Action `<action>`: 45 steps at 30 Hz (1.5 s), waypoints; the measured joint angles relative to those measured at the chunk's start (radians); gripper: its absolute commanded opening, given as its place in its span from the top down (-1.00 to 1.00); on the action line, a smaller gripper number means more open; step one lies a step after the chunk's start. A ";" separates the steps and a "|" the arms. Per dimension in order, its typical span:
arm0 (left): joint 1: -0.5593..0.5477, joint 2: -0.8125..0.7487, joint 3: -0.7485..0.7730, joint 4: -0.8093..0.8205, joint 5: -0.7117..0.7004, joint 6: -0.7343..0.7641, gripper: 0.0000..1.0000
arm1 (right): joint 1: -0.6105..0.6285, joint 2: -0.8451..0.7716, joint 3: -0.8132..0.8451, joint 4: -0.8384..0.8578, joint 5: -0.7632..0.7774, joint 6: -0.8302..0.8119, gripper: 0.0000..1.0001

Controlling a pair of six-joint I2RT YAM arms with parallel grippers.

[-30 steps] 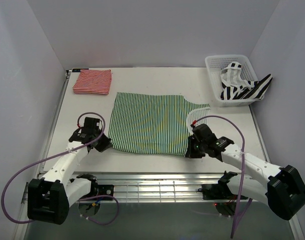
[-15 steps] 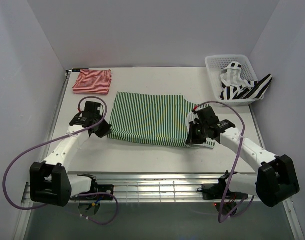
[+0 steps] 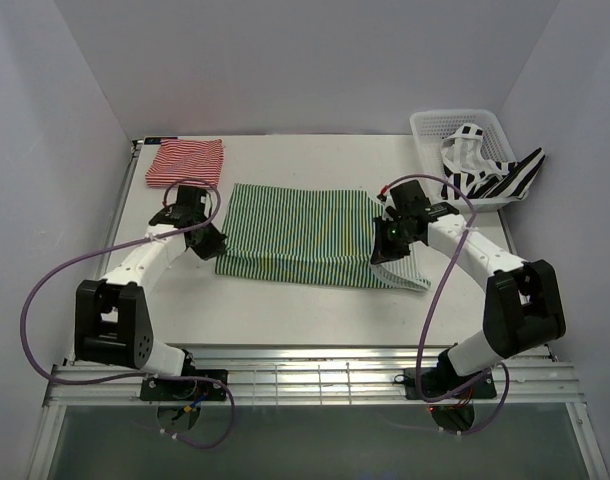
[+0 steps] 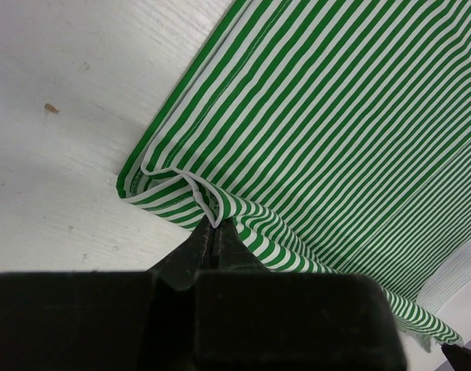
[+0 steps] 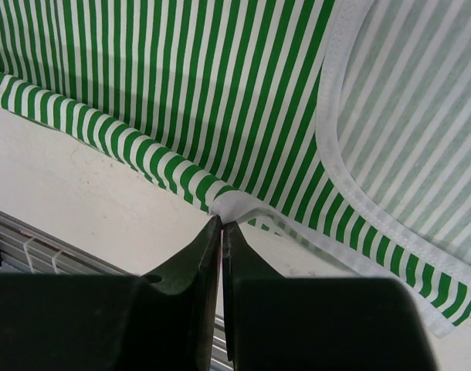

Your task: Fold and stack the tank tops

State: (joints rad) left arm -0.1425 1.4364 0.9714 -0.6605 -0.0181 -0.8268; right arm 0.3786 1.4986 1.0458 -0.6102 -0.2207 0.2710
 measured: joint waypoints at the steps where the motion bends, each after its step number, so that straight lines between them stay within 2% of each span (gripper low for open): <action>1: 0.002 0.014 0.007 0.007 0.000 0.000 1.00 | -0.006 0.011 0.006 -0.003 0.000 -0.004 0.85; 18: 0.011 0.247 0.184 0.059 -0.022 -0.009 1.00 | -0.060 0.246 0.204 -0.017 -0.015 -0.046 0.84; 19: 0.011 0.266 0.199 0.056 -0.024 -0.009 0.68 | -0.063 0.261 0.216 -0.018 -0.018 -0.047 0.85; 21: 0.012 0.299 0.223 0.056 -0.027 -0.008 0.28 | -0.066 0.286 0.236 -0.018 -0.021 -0.050 0.84; 22: 0.014 0.312 0.231 0.055 -0.029 -0.010 0.02 | -0.069 0.300 0.247 -0.018 -0.023 -0.053 0.81; 24: 0.017 0.338 0.247 0.049 -0.039 -0.013 -0.10 | -0.072 0.328 0.270 -0.019 -0.026 -0.059 0.67; 25: 0.018 0.351 0.259 0.045 -0.048 -0.015 -0.45 | -0.075 0.344 0.284 -0.019 -0.026 -0.062 0.60; 29: 0.022 0.391 0.313 0.040 -0.061 -0.016 -0.96 | -0.079 0.390 0.338 -0.024 -0.012 -0.075 0.26; 30: 0.023 0.392 0.321 0.039 -0.061 -0.018 -0.96 | -0.081 0.391 0.348 -0.026 -0.008 -0.079 0.05; 33: 0.023 0.384 0.337 0.050 -0.057 -0.020 -0.96 | -0.082 0.375 0.359 -0.021 0.002 -0.090 -0.26; 36: 0.023 0.361 0.322 0.070 -0.035 -0.019 -0.96 | -0.075 0.307 0.313 -0.003 0.010 -0.098 -0.31; 38: 0.020 0.335 0.291 0.090 -0.015 -0.019 -0.96 | -0.059 0.240 0.256 0.018 0.006 -0.099 -0.31; 40: 0.013 0.320 0.263 0.105 0.010 -0.018 -0.96 | -0.027 0.189 0.205 0.040 -0.006 -0.099 -0.23; 41: 0.009 0.319 0.255 0.108 0.021 -0.018 -0.96 | -0.013 0.182 0.196 0.043 -0.014 -0.099 -0.13; 42: 0.004 0.319 0.246 0.114 0.035 -0.016 -0.96 | 0.002 0.183 0.193 0.046 -0.021 -0.099 0.10; 45: -0.012 0.321 0.229 0.124 0.064 -0.015 -0.96 | 0.040 0.218 0.194 0.082 -0.043 -0.093 0.48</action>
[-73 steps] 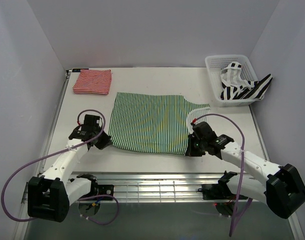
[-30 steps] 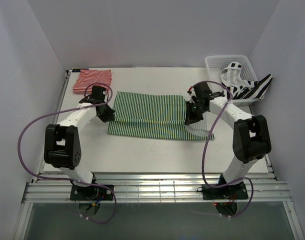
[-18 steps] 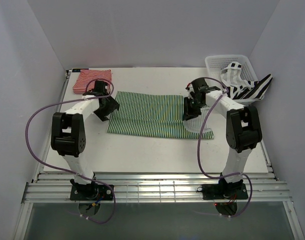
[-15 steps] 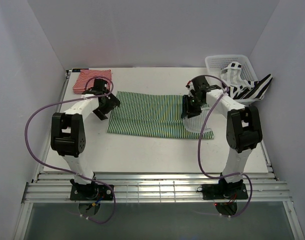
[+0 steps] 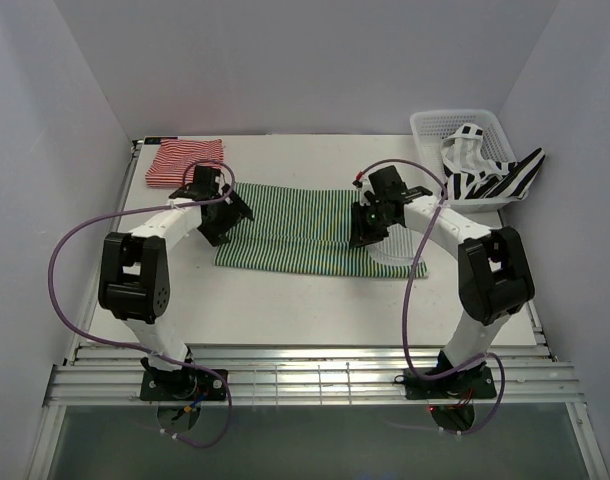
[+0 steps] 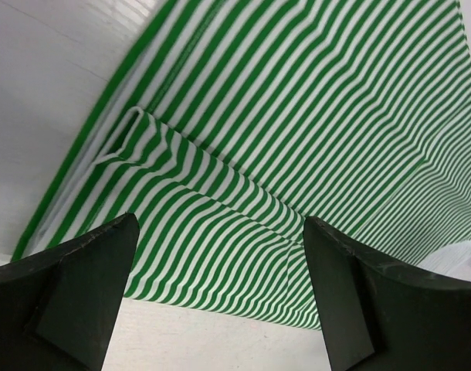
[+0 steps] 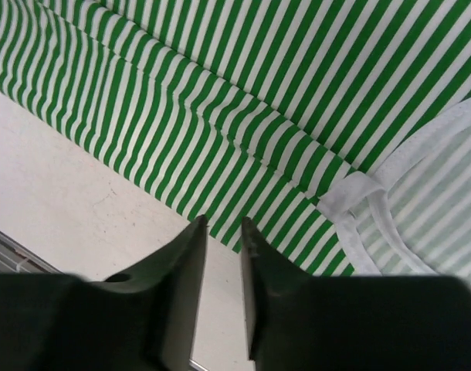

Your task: Fold and stack the tank tops

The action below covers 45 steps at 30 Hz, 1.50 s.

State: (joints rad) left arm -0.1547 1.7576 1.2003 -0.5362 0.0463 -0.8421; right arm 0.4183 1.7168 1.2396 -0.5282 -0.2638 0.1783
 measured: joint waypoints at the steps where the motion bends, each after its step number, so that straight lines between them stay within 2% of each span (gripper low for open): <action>1: -0.003 0.000 -0.005 0.009 0.008 0.001 -0.96 | 0.003 0.018 0.000 0.010 -0.002 0.005 0.53; 5: -0.011 0.010 -0.014 0.039 0.033 0.007 -0.96 | 0.000 0.121 0.034 0.018 0.015 0.026 0.69; 10: -0.011 0.054 -0.015 0.060 0.044 0.014 -0.96 | -0.006 0.231 0.094 0.018 0.069 0.031 0.70; 17: -0.011 0.068 -0.043 0.085 0.044 0.026 -0.96 | -0.006 0.263 0.123 0.033 0.127 0.048 0.72; 20: -0.011 0.039 -0.086 0.118 0.044 0.030 -0.96 | -0.003 0.214 0.035 0.113 0.123 0.063 0.72; 23: -0.011 -0.021 -0.162 0.142 0.047 0.030 -0.96 | 0.011 0.108 -0.127 0.198 0.112 0.088 0.72; 31: -0.013 -0.307 -0.431 0.039 0.039 0.033 -0.96 | 0.131 -0.165 -0.476 0.319 0.066 0.204 0.71; 35: -0.016 -0.435 -0.487 -0.072 0.016 0.032 -0.96 | 0.181 -0.237 -0.529 0.272 0.061 0.248 0.60; 40: -0.019 -0.465 -0.380 -0.135 -0.025 0.047 -0.96 | 0.184 -0.253 -0.447 0.137 0.103 0.243 0.42; 45: -0.019 -0.320 -0.137 -0.128 -0.086 0.089 -0.96 | 0.176 -0.264 -0.274 0.105 0.124 0.204 -0.27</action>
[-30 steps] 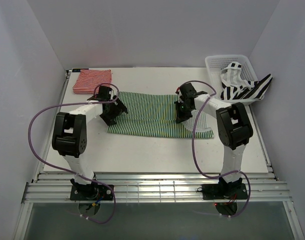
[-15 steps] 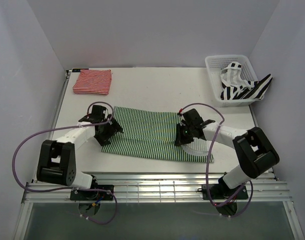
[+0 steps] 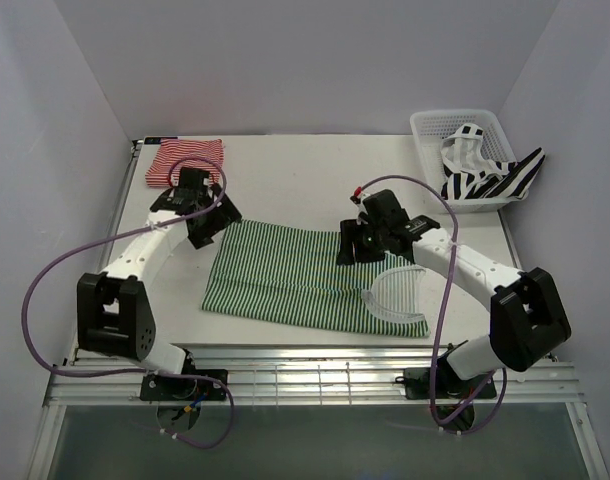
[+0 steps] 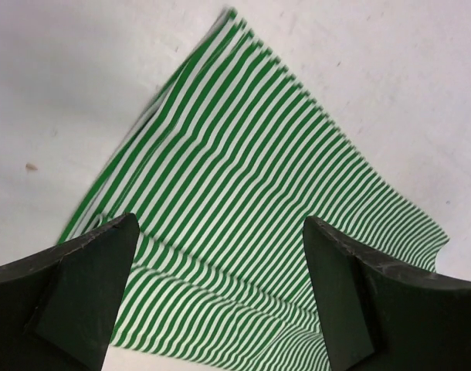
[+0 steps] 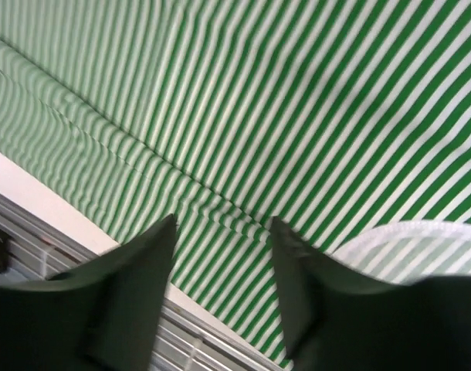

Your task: Fold and stack the tank tops

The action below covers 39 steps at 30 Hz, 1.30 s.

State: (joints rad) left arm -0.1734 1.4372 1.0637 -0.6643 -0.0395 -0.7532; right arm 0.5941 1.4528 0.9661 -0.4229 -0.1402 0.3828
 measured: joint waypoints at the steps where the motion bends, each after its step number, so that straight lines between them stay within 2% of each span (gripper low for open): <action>1: 0.000 0.043 0.048 0.010 -0.010 0.012 -0.96 | -0.006 -0.003 0.027 0.000 0.002 -0.011 -0.45; 2: 0.001 0.090 0.096 0.012 -0.015 0.023 -0.96 | -0.018 -0.003 0.050 0.000 0.003 -0.022 -0.80; 3: 0.001 0.127 0.130 0.019 -0.020 0.035 -0.96 | -0.033 -0.002 0.066 0.000 0.002 -0.024 -0.91; 4: 0.003 0.183 0.177 0.033 -0.026 0.051 -0.96 | -0.056 0.003 0.084 -0.002 -0.001 -0.040 -0.92; 5: 0.006 0.234 0.218 0.038 -0.031 0.066 -0.96 | -0.085 0.014 0.102 -0.002 -0.003 -0.055 -0.80; 10: 0.010 0.462 0.378 0.060 -0.039 0.131 -0.96 | -0.213 0.140 0.208 -0.002 -0.013 -0.108 -0.80; 14: 0.013 0.590 0.443 0.066 -0.037 0.173 -0.92 | -0.254 0.255 0.275 -0.002 -0.023 -0.142 -0.80; 15: 0.013 0.608 0.447 0.066 -0.036 0.180 -0.74 | -0.260 0.275 0.282 -0.002 -0.025 -0.151 -0.80; 18: 0.013 0.636 0.458 0.058 -0.042 0.197 -0.44 | -0.268 0.315 0.289 -0.003 -0.029 -0.164 -0.80; 22: 0.014 0.637 0.465 0.063 -0.055 0.214 -0.22 | -0.273 0.335 0.289 -0.011 -0.031 -0.179 -0.81; 26: 0.014 0.655 0.469 0.066 -0.067 0.221 0.12 | -0.273 0.336 0.289 -0.016 -0.031 -0.186 -0.82; 32: 0.014 0.660 0.472 0.072 -0.069 0.229 0.28 | -0.274 0.344 0.290 -0.017 -0.026 -0.192 -0.86; 39: 0.015 0.665 0.472 0.082 -0.068 0.230 0.70 | -0.275 0.409 0.322 -0.018 -0.022 -0.204 -1.00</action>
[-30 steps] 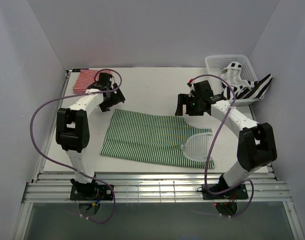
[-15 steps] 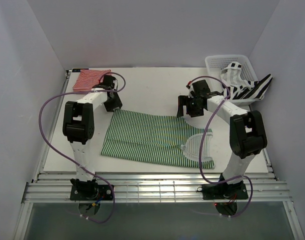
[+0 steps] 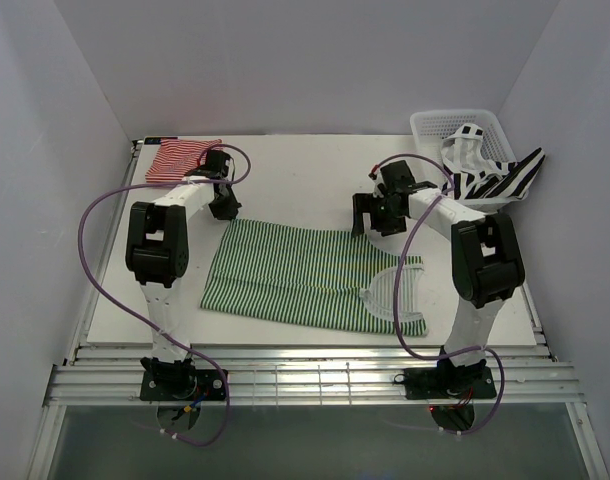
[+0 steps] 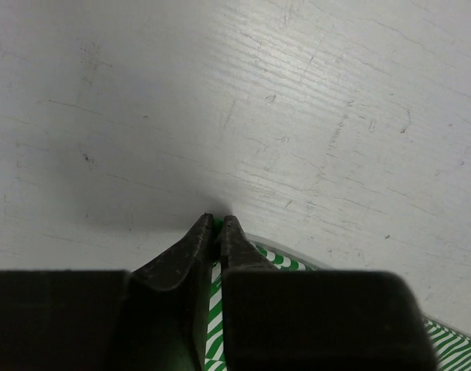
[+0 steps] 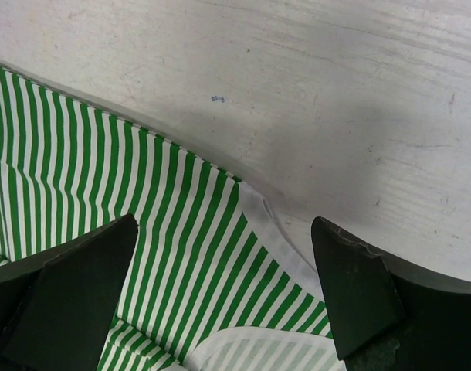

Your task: Fold and stack the tank tops

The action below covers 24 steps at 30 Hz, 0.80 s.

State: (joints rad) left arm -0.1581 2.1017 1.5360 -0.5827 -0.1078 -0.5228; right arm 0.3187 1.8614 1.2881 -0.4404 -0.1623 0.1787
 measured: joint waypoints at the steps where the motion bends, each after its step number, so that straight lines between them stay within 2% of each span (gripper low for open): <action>1: 0.000 0.000 0.000 0.002 0.001 0.000 0.70 | 0.000 0.008 0.005 -0.002 0.000 -0.003 -1.00; 2: 0.000 0.000 0.000 0.003 0.003 0.000 0.71 | 0.000 0.016 0.012 -0.003 0.001 -0.003 -0.89; 4: 0.000 0.000 0.000 0.007 0.010 0.000 0.71 | -0.001 0.035 0.028 -0.003 0.000 -0.007 -0.81; 5: 0.000 0.001 0.000 0.008 0.012 0.001 0.74 | -0.003 0.047 0.039 -0.003 -0.002 -0.008 -0.62; 7: 0.000 0.001 0.000 0.009 0.015 0.001 0.81 | -0.003 0.070 0.057 -0.001 -0.006 -0.009 -0.44; 8: 0.000 0.001 0.000 0.009 0.015 0.001 0.81 | -0.003 0.081 0.063 0.001 -0.010 -0.008 -0.29; 13: 0.001 0.002 0.000 0.011 0.016 0.000 0.82 | -0.004 0.093 0.064 -0.001 -0.008 0.000 -0.07; 14: 0.002 0.002 0.000 0.011 0.016 0.000 0.82 | -0.004 0.093 0.064 -0.001 -0.005 0.001 0.05; 16: 0.004 0.002 0.000 0.011 0.020 0.000 0.86 | -0.004 0.093 0.064 -0.001 0.003 0.003 0.13; 17: 0.005 0.002 0.000 0.011 0.022 0.000 0.91 | -0.004 0.093 0.063 -0.002 0.006 0.005 0.23; 22: 0.005 0.002 0.000 0.011 0.023 0.000 0.95 | -0.005 0.096 0.062 -0.003 0.020 0.008 0.37; 23: 0.005 0.002 0.000 0.011 0.023 0.000 0.95 | -0.004 0.097 0.062 -0.003 0.023 0.009 0.52; 24: 0.006 0.002 0.000 0.011 0.024 0.000 0.97 | -0.005 0.101 0.062 -0.003 0.024 0.006 0.58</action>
State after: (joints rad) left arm -0.1524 2.1033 1.5360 -0.5716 -0.0837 -0.5228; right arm 0.3141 1.9629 1.3502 -0.4431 -0.1387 0.1848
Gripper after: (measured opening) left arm 0.162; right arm 0.284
